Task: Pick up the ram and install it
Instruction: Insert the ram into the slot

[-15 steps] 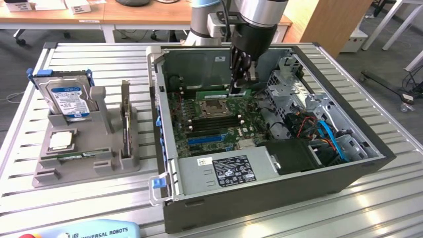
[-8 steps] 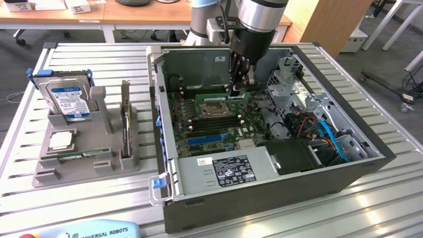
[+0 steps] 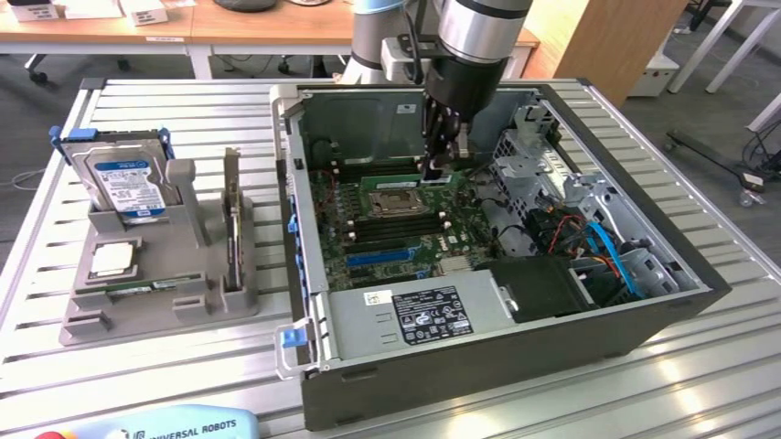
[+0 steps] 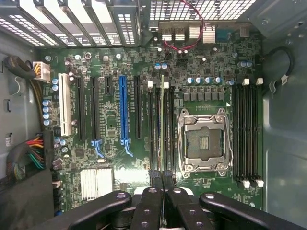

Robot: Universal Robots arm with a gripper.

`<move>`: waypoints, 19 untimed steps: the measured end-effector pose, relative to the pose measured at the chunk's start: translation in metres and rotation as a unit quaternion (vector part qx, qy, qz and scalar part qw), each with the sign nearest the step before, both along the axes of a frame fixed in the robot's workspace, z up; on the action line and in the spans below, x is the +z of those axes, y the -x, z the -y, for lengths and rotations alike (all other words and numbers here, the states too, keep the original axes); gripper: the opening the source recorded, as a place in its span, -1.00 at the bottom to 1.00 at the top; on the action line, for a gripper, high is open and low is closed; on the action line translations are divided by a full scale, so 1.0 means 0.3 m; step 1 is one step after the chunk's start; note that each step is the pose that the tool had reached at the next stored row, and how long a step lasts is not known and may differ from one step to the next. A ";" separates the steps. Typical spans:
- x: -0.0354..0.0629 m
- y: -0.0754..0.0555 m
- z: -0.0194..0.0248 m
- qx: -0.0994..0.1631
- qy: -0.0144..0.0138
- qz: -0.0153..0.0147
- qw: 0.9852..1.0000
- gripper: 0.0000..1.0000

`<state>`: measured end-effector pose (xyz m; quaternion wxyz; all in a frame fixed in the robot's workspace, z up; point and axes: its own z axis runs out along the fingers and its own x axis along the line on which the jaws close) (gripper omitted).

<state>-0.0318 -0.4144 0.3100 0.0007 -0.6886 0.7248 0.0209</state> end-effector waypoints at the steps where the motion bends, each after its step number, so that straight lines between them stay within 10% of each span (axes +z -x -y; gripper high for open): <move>1: 0.000 0.000 0.000 0.000 0.000 0.000 1.000 -0.77; 19: -0.034 -0.008 0.000 0.001 0.000 0.000 1.000 -0.77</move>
